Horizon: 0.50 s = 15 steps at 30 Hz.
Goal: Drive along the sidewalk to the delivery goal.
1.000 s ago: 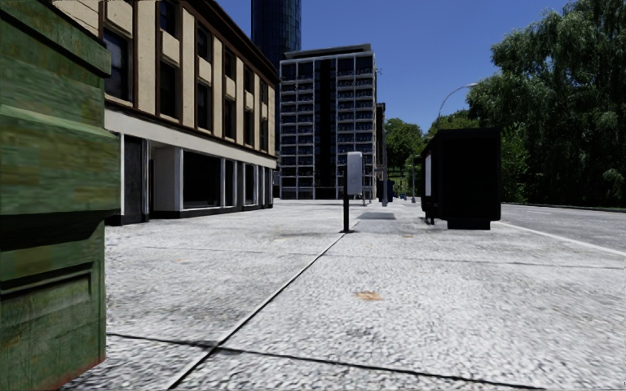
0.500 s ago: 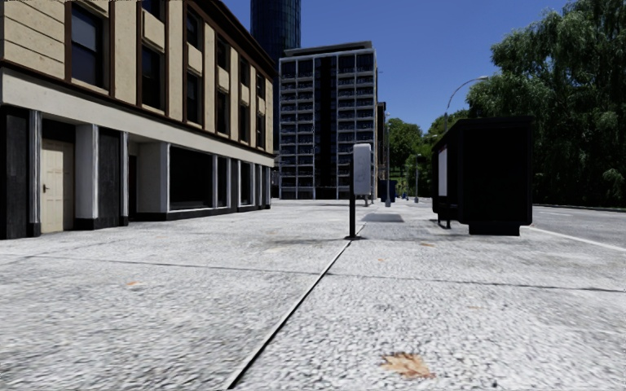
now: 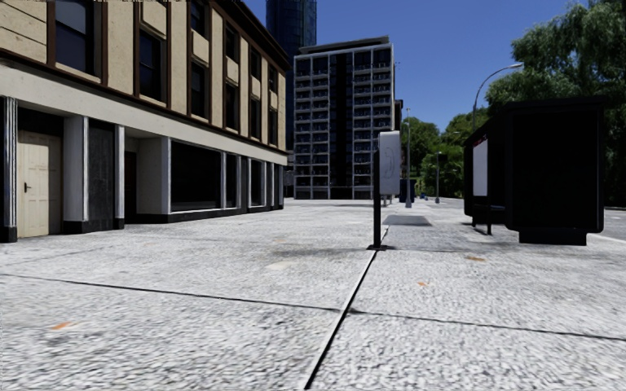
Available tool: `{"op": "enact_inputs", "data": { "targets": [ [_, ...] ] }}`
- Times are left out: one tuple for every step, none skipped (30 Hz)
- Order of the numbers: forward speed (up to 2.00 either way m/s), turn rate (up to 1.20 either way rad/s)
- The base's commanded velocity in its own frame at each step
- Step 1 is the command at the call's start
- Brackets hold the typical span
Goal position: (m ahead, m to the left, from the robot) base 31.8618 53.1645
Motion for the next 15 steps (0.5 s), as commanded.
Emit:
{"op": "enact_inputs", "data": {
  "targets": [
    [2.00, 0.27],
    [2.00, 0.04],
    [2.00, 0.04],
    [2.00, 0.00],
    [2.00, 0.00],
    [2.00, 0.00],
    [2.00, 0.00],
    [2.00, 0.00],
    [2.00, 0.00],
    [2.00, 0.00],
    [2.00, 0.00],
    [2.00, 0.00],
    [2.00, 0.00],
    [2.00, 0.00],
    [2.00, 0.00]
  ]
}}
